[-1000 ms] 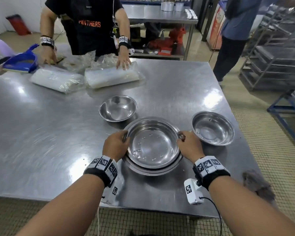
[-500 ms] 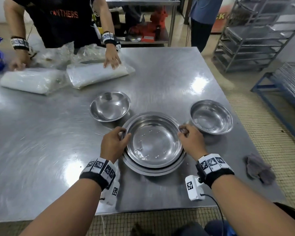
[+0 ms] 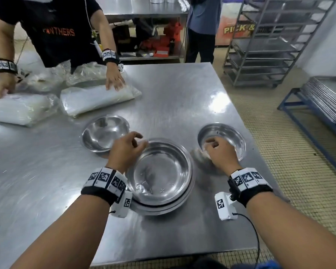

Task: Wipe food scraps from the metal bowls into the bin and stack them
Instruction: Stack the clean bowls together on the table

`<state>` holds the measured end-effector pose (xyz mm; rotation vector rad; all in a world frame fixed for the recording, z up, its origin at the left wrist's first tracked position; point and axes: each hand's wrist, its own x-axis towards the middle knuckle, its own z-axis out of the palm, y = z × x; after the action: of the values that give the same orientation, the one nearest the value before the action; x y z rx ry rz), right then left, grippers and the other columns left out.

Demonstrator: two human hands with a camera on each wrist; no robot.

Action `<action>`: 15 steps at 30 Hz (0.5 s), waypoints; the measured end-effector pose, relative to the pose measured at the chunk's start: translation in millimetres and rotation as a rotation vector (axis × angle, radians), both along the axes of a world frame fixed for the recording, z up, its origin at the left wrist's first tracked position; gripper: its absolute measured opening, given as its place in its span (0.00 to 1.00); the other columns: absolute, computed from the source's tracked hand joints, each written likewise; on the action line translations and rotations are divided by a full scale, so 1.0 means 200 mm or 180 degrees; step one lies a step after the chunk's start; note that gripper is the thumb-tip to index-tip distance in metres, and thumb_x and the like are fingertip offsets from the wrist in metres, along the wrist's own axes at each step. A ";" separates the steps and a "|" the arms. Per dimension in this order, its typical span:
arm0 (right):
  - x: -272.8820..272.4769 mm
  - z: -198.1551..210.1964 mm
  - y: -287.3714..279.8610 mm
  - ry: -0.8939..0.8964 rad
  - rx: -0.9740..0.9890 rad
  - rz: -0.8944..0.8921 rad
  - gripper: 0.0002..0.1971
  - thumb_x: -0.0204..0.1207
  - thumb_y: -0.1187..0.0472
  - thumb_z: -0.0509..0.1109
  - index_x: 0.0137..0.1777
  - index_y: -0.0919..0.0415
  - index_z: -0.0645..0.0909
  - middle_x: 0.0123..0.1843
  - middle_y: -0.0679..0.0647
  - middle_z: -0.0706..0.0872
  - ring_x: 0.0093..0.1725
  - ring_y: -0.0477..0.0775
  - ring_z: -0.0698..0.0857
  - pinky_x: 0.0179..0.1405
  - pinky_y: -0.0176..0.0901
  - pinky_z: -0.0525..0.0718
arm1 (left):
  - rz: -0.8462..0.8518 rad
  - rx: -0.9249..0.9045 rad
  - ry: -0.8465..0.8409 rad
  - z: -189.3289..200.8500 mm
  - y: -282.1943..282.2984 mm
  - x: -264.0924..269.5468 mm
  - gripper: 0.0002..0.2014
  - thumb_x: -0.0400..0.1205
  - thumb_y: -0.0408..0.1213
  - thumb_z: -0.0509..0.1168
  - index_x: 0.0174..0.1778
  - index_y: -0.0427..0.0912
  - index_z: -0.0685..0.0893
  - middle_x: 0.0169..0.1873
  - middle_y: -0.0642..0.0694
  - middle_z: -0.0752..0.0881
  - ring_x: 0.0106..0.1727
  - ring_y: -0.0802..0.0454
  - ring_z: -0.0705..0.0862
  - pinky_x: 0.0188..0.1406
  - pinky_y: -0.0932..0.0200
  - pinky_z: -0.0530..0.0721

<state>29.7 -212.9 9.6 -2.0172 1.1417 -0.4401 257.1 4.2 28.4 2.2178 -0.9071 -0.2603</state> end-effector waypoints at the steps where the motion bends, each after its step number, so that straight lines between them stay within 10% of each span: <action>1: -0.02 0.01 -0.05 0.0002 -0.0020 -0.0038 0.08 0.83 0.60 0.69 0.57 0.59 0.87 0.45 0.52 0.87 0.51 0.57 0.85 0.53 0.44 0.79 | -0.0093 0.0016 0.0067 0.02 -0.07 -0.03 0.16 0.86 0.49 0.73 0.65 0.45 0.89 0.38 0.51 0.89 0.42 0.52 0.89 0.47 0.52 0.88; 11: -0.28 -0.07 -0.53 0.0228 -0.0084 -0.0473 0.20 0.80 0.60 0.71 0.72 0.58 0.80 0.66 0.62 0.82 0.55 0.59 0.81 0.59 0.54 0.83 | -0.0787 0.0785 0.0333 0.00 -0.81 -0.41 0.34 0.86 0.52 0.72 0.87 0.46 0.71 0.73 0.40 0.85 0.70 0.44 0.86 0.72 0.52 0.81; 15: -0.32 -0.12 -0.62 0.0518 0.0156 -0.0362 0.31 0.80 0.63 0.68 0.84 0.59 0.68 0.76 0.64 0.77 0.71 0.66 0.79 0.71 0.60 0.80 | -0.0736 0.1304 0.0336 -0.07 -0.99 -0.50 0.36 0.87 0.46 0.72 0.88 0.39 0.66 0.80 0.37 0.78 0.78 0.39 0.80 0.75 0.47 0.78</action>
<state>-34.6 -337.4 -15.1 -1.9809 1.3583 -0.3055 157.6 -193.1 13.8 2.4347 -1.1321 -0.7211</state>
